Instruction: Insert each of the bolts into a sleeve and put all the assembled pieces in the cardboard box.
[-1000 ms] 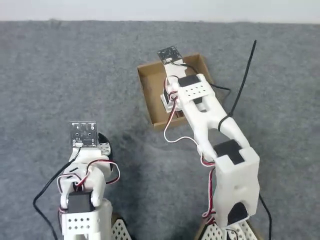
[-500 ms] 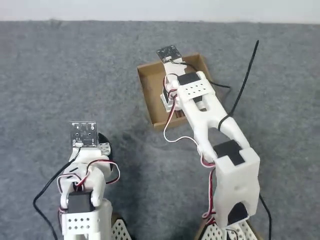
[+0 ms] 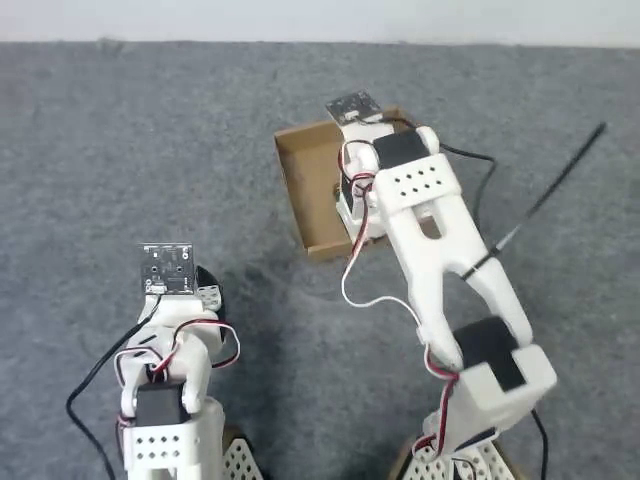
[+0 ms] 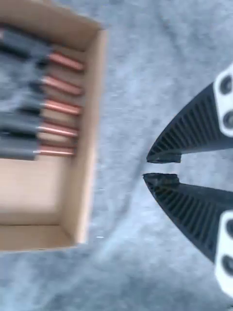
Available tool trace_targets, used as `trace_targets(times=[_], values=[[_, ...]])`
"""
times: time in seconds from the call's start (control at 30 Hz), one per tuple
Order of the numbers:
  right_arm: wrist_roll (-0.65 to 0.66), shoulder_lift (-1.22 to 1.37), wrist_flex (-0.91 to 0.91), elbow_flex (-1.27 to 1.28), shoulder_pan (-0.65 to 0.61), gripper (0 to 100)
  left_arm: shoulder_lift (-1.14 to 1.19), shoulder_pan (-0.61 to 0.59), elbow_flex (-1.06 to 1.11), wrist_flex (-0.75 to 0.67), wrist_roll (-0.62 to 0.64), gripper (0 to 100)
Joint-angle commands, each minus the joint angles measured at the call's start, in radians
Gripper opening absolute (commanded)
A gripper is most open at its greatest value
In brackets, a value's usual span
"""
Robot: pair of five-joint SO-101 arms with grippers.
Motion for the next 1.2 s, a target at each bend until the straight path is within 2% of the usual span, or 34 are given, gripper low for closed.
trace_targets(times=[0.0,0.33,0.63,0.87,1.17], values=[[-0.005,-0.197,0.039,0.089,0.004,0.7,-0.002,-0.003,-0.013,0.0,-0.009,1],[-0.009,-0.786,-0.05,0.585,0.01,0.7,-0.003,-0.009,-0.013,0.003,-0.011,1],[-0.009,-1.199,-0.051,0.841,0.223,0.7,-0.003,-0.009,-0.013,0.006,-0.008,1],[-0.009,-1.443,-0.143,1.083,0.272,0.7,-0.009,-0.009,-0.015,0.258,-0.008,1],[-0.011,-1.745,-0.311,1.453,0.272,0.7,-0.009,-0.009,-0.015,0.247,-0.009,1]])
